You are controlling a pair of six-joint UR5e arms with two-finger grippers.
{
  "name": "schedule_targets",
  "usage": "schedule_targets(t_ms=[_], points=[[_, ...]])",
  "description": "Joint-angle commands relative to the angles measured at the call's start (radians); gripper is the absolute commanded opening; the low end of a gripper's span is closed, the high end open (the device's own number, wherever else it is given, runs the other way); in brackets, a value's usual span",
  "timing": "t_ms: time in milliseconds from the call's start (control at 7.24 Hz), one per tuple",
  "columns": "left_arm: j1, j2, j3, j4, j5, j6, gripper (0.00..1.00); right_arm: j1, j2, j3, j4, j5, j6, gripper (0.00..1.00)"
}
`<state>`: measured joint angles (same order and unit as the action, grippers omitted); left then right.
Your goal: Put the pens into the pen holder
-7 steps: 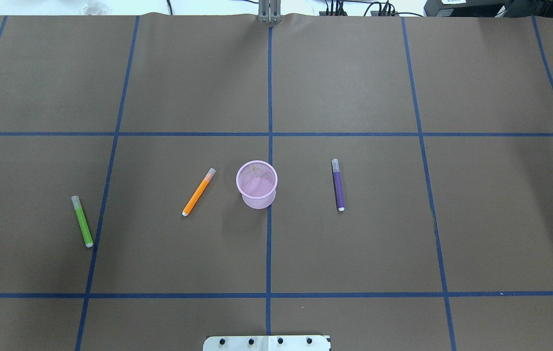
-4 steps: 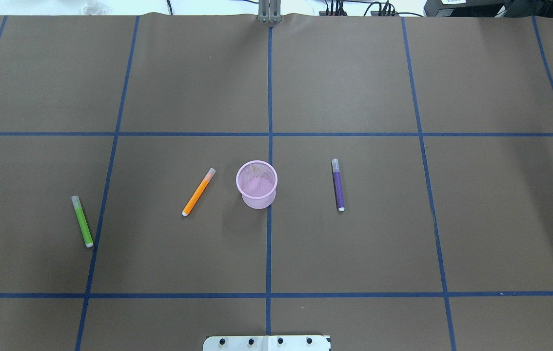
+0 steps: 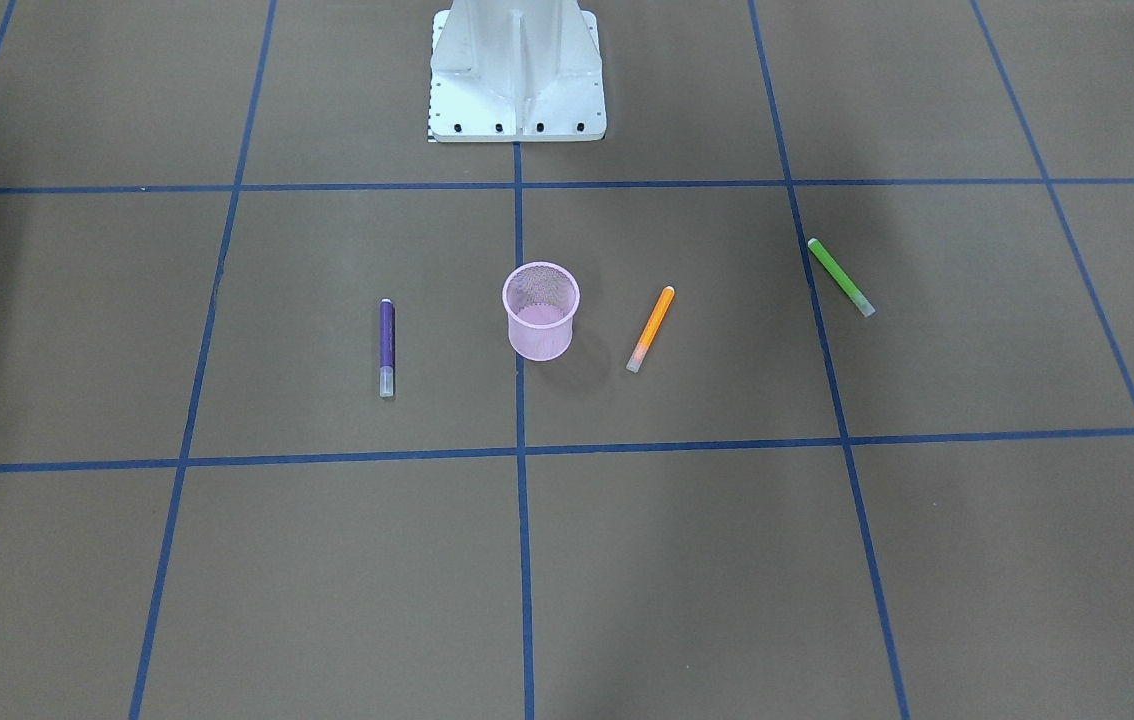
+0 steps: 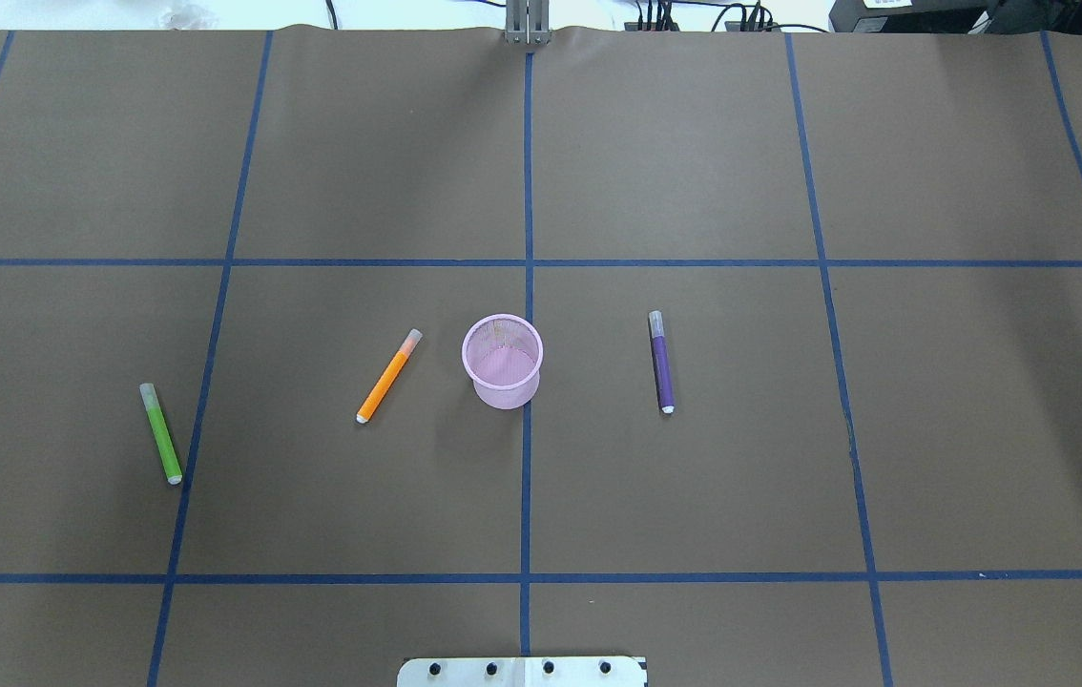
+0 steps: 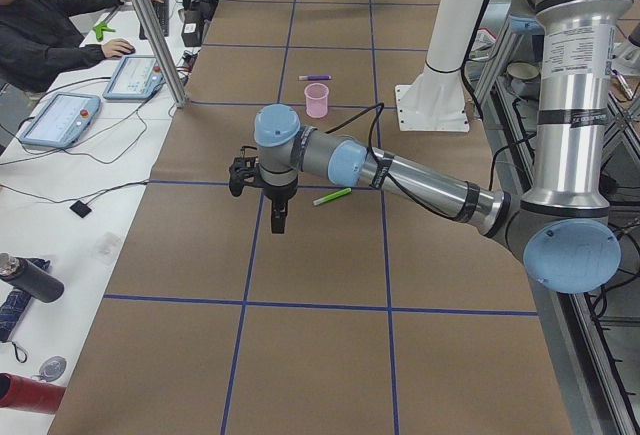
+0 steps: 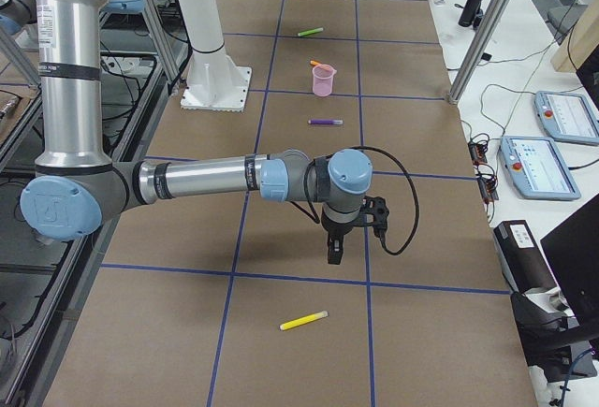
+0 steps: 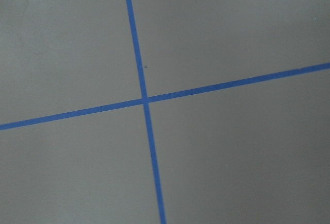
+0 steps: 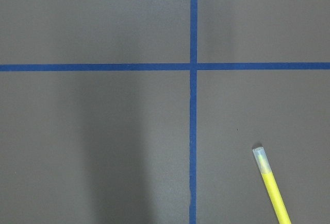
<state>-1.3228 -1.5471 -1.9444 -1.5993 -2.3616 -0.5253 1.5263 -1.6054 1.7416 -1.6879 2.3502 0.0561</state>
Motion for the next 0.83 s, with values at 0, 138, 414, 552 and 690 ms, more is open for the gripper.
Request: schedule_targets(t_ms=[0,138,414,552,690], points=[[0.19,0.002,-0.021,-0.153,0.079,-0.39,1.0,-0.002,-0.001,-0.008,-0.001,0.003,0.002,1.0],[0.285,0.002,-0.024,-0.221,0.146,-0.548,0.99,-0.002,-0.002,-0.002,-0.001,0.02,0.001,1.0],[0.466,0.001,-0.031,-0.26,0.305,-0.753,0.99,-0.002,-0.008,-0.016,0.0,0.08,-0.001,1.0],[0.525,-0.007,-0.028,-0.267,0.352,-0.804,0.99,-0.002,-0.008,-0.016,0.0,0.08,-0.002,1.0],[0.54,-0.01,-0.016,-0.272,0.355,-0.805,0.99,-0.002,-0.008,-0.017,0.0,0.08,-0.002,1.0]])
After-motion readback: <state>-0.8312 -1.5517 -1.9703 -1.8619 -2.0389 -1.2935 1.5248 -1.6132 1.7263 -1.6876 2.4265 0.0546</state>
